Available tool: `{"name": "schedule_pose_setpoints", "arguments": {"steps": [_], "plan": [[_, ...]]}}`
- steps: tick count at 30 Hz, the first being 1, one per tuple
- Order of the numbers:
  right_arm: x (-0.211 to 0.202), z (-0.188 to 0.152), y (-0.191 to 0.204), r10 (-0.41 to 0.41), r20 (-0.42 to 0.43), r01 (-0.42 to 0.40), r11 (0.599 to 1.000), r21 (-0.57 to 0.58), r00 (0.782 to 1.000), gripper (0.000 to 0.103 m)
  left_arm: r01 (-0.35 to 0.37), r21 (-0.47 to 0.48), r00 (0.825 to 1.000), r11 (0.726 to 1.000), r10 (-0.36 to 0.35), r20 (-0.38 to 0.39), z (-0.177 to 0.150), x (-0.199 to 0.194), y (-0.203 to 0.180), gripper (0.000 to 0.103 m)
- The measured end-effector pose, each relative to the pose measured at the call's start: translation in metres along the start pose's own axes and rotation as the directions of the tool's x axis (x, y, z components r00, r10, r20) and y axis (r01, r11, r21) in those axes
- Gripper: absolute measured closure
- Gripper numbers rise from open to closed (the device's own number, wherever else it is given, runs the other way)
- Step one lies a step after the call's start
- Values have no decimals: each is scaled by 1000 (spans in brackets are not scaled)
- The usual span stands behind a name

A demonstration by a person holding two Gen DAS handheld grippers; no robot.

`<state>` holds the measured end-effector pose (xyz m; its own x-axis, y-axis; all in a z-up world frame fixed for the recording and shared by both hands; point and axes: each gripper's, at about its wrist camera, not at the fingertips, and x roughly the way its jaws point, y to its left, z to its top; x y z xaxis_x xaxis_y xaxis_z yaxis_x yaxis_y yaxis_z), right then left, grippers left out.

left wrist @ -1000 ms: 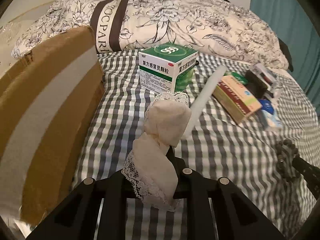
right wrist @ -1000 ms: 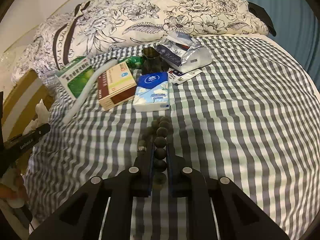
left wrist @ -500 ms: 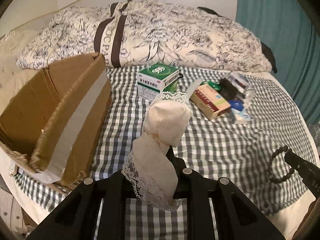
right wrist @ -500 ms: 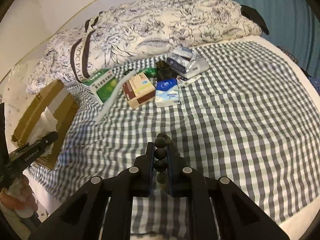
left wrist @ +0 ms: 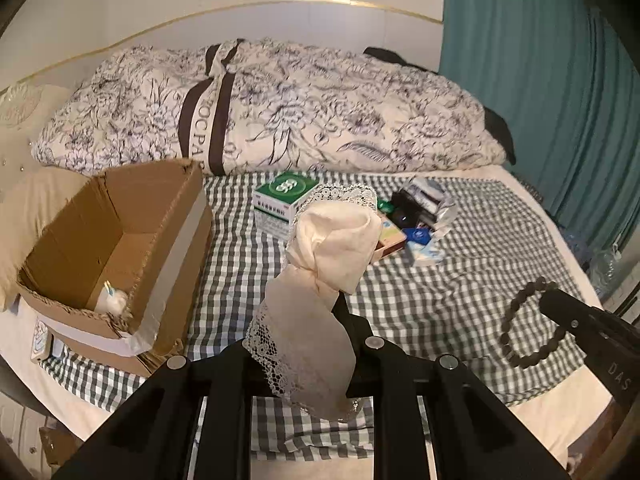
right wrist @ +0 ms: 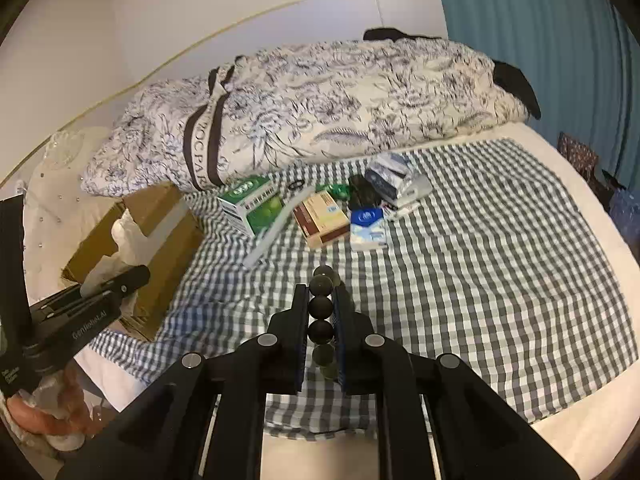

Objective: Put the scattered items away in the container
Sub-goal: 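Carry the lace cloth and bead bracelet over the cardboard box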

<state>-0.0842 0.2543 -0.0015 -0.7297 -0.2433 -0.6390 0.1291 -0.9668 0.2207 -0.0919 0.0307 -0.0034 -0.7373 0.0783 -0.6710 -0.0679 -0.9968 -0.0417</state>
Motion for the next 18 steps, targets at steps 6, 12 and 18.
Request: {"name": "schedule_pose_setpoints", "arguments": {"steps": [6,12,18], "plan": [[-15,10,33,28,28,-27,999,-40,999,92,1,-17,999,1000,0,32,10,-23,18,85],[-17,28,79,50,47,-44,992,-115,998,92,-2,-24,999,1000,3,43,25,-38,49,85],[-12,51,136,97,68,-82,978,-194,993,92,-29,-52,997,998,32,74,45,-53,91,85]]}}
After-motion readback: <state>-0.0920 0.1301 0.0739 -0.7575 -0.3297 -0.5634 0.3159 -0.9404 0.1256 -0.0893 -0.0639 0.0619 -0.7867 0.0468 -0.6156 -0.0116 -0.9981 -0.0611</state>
